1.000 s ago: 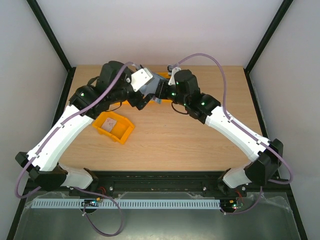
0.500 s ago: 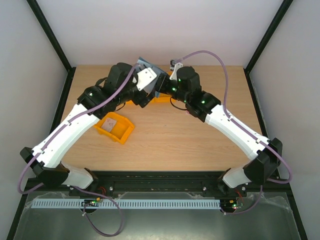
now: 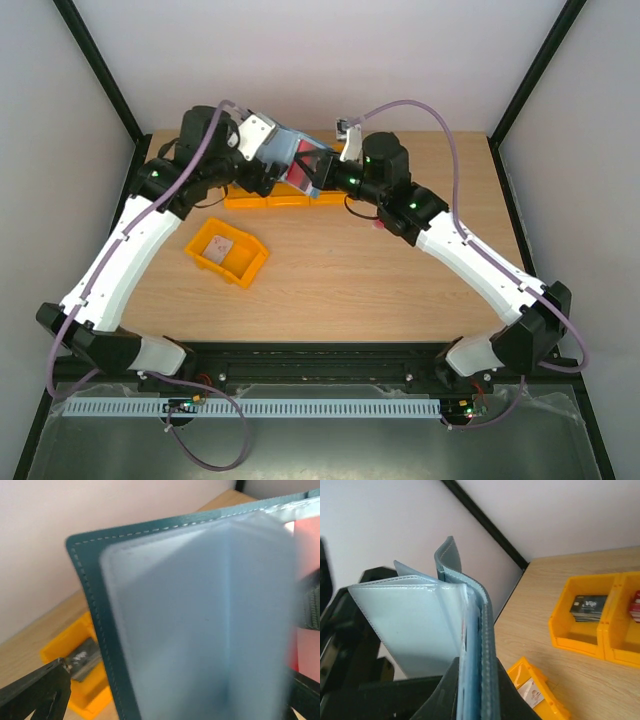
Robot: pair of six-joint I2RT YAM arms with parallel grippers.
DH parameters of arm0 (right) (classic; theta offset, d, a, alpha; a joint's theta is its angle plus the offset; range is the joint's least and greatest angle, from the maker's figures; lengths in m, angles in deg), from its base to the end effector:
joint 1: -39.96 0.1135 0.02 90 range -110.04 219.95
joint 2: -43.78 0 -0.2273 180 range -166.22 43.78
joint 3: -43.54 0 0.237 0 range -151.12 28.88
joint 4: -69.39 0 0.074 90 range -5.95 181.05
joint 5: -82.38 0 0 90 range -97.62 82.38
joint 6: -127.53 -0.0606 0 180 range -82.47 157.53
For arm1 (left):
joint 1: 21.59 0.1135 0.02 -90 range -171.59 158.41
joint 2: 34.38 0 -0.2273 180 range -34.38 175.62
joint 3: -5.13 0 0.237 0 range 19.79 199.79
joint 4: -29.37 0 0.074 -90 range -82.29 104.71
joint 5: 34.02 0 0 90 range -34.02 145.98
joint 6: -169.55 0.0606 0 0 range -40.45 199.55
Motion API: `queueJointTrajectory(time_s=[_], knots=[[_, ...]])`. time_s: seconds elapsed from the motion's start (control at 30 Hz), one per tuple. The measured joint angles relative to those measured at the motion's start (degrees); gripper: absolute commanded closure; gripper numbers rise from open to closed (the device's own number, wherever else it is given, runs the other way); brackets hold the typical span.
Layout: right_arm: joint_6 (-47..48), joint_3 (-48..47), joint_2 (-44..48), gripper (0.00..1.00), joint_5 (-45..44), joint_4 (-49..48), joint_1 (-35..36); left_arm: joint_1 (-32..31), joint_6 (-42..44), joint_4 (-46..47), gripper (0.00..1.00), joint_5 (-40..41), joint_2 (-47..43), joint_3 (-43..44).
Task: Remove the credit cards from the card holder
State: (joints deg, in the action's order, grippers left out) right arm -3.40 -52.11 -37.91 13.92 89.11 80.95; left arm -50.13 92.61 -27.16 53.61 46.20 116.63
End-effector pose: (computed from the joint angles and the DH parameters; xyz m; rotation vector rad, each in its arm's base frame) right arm 0.2472 0.2443 0.3825 -0.3170 1.8375 1.3532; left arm 0.2689 -0.1491 0.4014 0.7433 1.8824 -0.2131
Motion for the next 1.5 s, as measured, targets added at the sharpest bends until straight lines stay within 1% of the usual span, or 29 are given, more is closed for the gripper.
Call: queueJointTrajectory(time_s=[0.13,0.2,0.37,0.47,0.5,0.53,0.57,0.6,0.67,0.7,0.73,0.8,0.83,0.87,0.97,1.0,1.2,1.4,1.47,1.5], knots=[[7.1,1.62,2.01,0.98,6.19,-1.73,-0.5,4.28,-0.63,-2.03,0.01,-12.92,-1.03,0.0],[11.87,3.34,4.31,0.98,9.44,-2.29,-0.59,4.96,-0.22,-3.58,0.01,-18.8,-1.7,0.09],[23.37,7.3,11.23,0.98,17.81,-2.34,-0.61,5.2,1.44,-7.32,0.03,-30.53,-3.13,0.98],[29.03,7.65,13.44,0.98,22.18,-2.05,-0.61,5.2,2.4,-8.92,0.07,-36.06,-3.56,1.92],[30.14,7.65,13.81,0.98,23.32,-1.97,-0.59,5.2,2.62,-9.4,0.11,-37.53,-3.65,2.12],[31.19,7.65,14.14,0.98,24.44,-1.84,-0.59,5.2,2.99,-9.94,0.16,-38.99,-3.65,2.32],[32.26,7.65,14.36,0.98,25.44,-1.68,-0.59,5.2,3.28,-10.47,0.25,-40.52,-3.65,2.47],[33.16,7.65,14.49,0.98,26.23,-1.6,-0.59,5.2,3.74,-10.91,0.38,-42.14,-3.65,2.51],[34.56,7.67,14.51,0.98,27.3,-1.31,-0.59,5.2,4.39,-12.2,0.73,-45.07,-3.63,2.56],[35.32,7.67,14.51,0.98,27.63,-1.07,-0.59,5.11,4.94,-13.0,0.87,-46.58,-3.63,2.6],[35.8,7.67,14.51,0.98,27.71,-0.96,-0.59,5.03,5.29,-13.64,0.96,-47.93,-3.63,2.64],[36.7,7.78,14.64,0.97,27.41,-0.52,-1.01,5.09,5.81,-14.86,0.98,-50.21,-3.74,2.67],[36.83,7.82,14.67,0.93,27.39,-0.63,-1.25,5.22,6.05,-15.02,0.98,-51.1,-3.85,2.75],[36.98,7.96,14.75,0.87,27.39,-0.68,-1.36,5.27,6.16,-15.19,0.98,-51.32,-3.85,2.86],[37.62,9.31,15.61,0.63,27.65,-0.96,-1.44,5.22,6.38,-15.98,0.98,-52.06,-3.82,2.86],[37.83,9.92,15.85,0.59,27.85,-0.87,-1.64,5.22,6.43,-16.09,0.98,-52.09,-3.82,2.86],[37.33,13.6,16.24,0.49,28.85,-0.81,-2.99,5.38,6.58,-16.37,0.98,-51.76,-3.82,2.91],[36.74,16.35,18.47,0.34,29.07,-1.09,-3.87,5.38,7.13,-16.39,0.98,-50.1,-3.82,2.89],[36.76,16.35,19.5,0.34,28.98,-1.29,-4.11,5.38,7.17,-16.39,0.98,-49.59,-3.82,2.86],[36.65,16.35,20.06,0.37,28.94,-1.6,-4.33,5.38,7.21,-16.39,0.98,-49.42,-3.82,2.86]])
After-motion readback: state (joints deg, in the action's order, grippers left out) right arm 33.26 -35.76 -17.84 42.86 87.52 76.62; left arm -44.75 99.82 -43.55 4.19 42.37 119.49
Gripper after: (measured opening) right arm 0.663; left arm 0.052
